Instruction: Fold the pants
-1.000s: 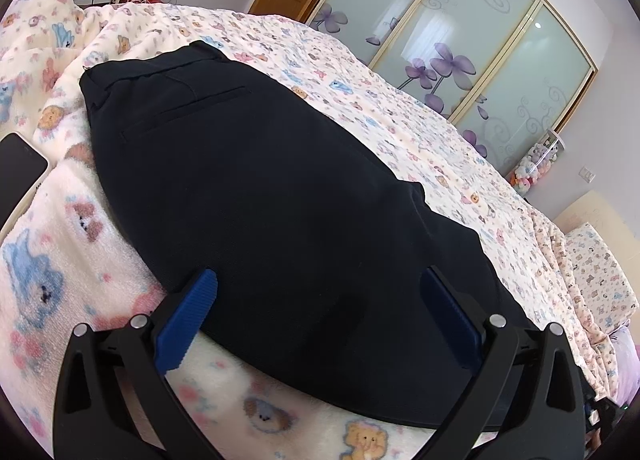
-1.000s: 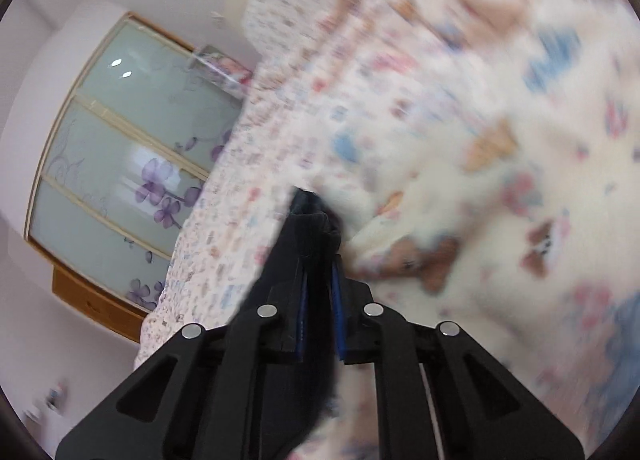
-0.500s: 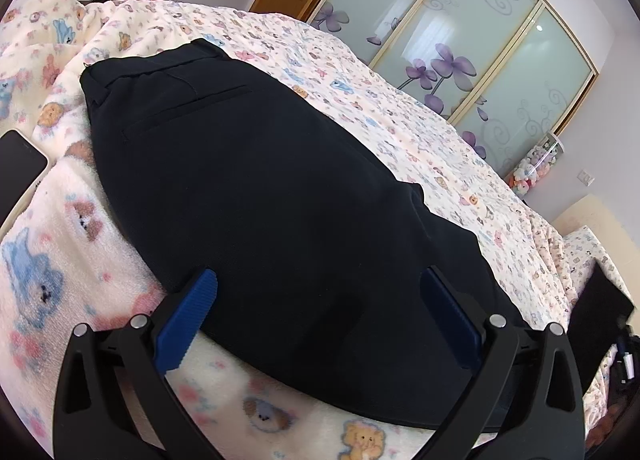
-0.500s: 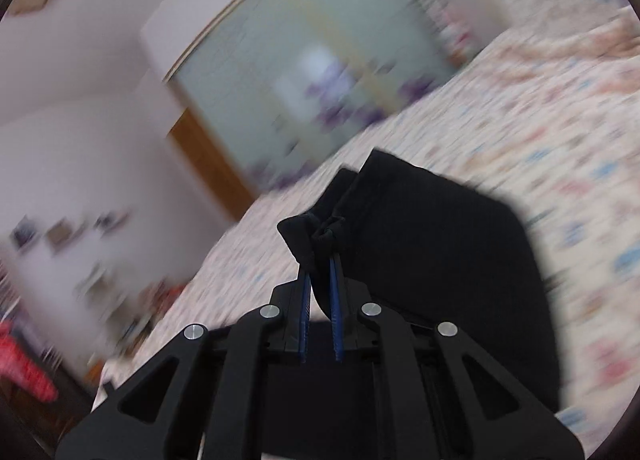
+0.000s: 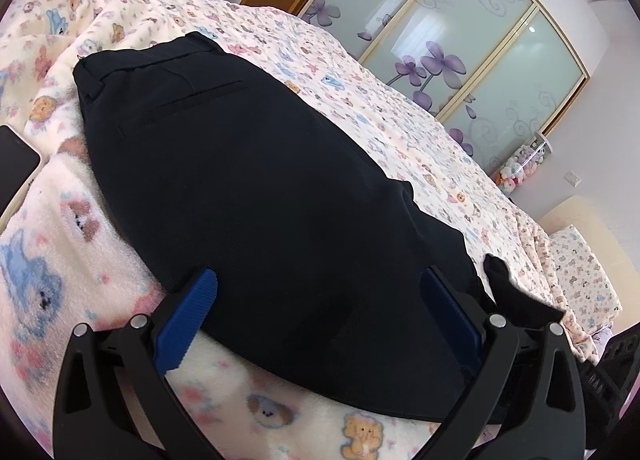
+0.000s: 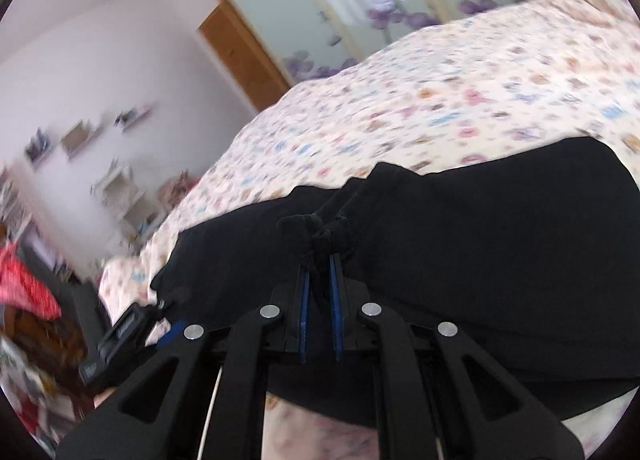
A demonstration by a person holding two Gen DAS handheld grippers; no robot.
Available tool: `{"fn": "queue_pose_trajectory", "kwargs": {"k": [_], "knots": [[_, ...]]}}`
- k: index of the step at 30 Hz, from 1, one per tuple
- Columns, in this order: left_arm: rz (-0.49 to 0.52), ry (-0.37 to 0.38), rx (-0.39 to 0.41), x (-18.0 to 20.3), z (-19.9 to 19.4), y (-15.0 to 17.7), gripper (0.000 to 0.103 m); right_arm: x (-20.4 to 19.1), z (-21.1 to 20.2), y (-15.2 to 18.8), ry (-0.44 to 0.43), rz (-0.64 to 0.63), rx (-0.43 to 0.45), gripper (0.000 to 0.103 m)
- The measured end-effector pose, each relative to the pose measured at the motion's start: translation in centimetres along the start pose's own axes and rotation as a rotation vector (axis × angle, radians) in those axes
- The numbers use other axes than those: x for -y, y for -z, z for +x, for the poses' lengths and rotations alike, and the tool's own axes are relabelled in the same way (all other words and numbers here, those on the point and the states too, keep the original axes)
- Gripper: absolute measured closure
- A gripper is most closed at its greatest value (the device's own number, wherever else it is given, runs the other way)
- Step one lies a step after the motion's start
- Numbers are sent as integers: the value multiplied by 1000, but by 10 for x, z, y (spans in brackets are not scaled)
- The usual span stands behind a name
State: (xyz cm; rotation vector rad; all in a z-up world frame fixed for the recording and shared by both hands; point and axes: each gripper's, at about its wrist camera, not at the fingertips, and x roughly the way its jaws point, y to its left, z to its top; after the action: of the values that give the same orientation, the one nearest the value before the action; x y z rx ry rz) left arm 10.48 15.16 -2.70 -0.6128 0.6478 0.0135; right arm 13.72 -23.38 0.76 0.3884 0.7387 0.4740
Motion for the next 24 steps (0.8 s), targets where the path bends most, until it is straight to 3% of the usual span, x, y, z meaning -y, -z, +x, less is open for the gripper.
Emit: {"fn": "queue_pose_trajectory", "kwargs": {"k": [2, 6, 8, 9, 10, 12, 15, 18, 20, 24], "knots": [[3, -3, 1, 1, 0, 0, 2, 3, 29, 14, 78, -42, -128, 93], [6, -4, 0, 1, 0, 0, 2, -4, 36, 18, 132, -127, -198, 87], [3, 2, 0, 0, -1, -1, 2, -13, 35, 22, 96, -156, -225, 64], [-2, 9, -3, 0, -3, -2, 2, -14, 33, 23, 54, -163, -240, 46], [-7, 17, -6, 0, -4, -3, 2, -16, 31, 23, 45, -169, -244, 39], [-33, 54, -10, -3, -10, -7, 2, -22, 22, 21, -10, -163, -238, 39], [-78, 111, -5, -8, -23, -15, 2, -24, 7, 23, -95, -107, -155, 38], [-77, 112, 27, -12, -39, -27, 2, -5, 5, 19, -110, -24, -83, 22], [-62, 106, 32, -14, -47, -33, 2, 13, 31, 26, -92, 45, -231, 22], [-33, 96, -31, -20, -57, -47, 2, 20, 18, 18, -151, 125, -234, 22]]}}
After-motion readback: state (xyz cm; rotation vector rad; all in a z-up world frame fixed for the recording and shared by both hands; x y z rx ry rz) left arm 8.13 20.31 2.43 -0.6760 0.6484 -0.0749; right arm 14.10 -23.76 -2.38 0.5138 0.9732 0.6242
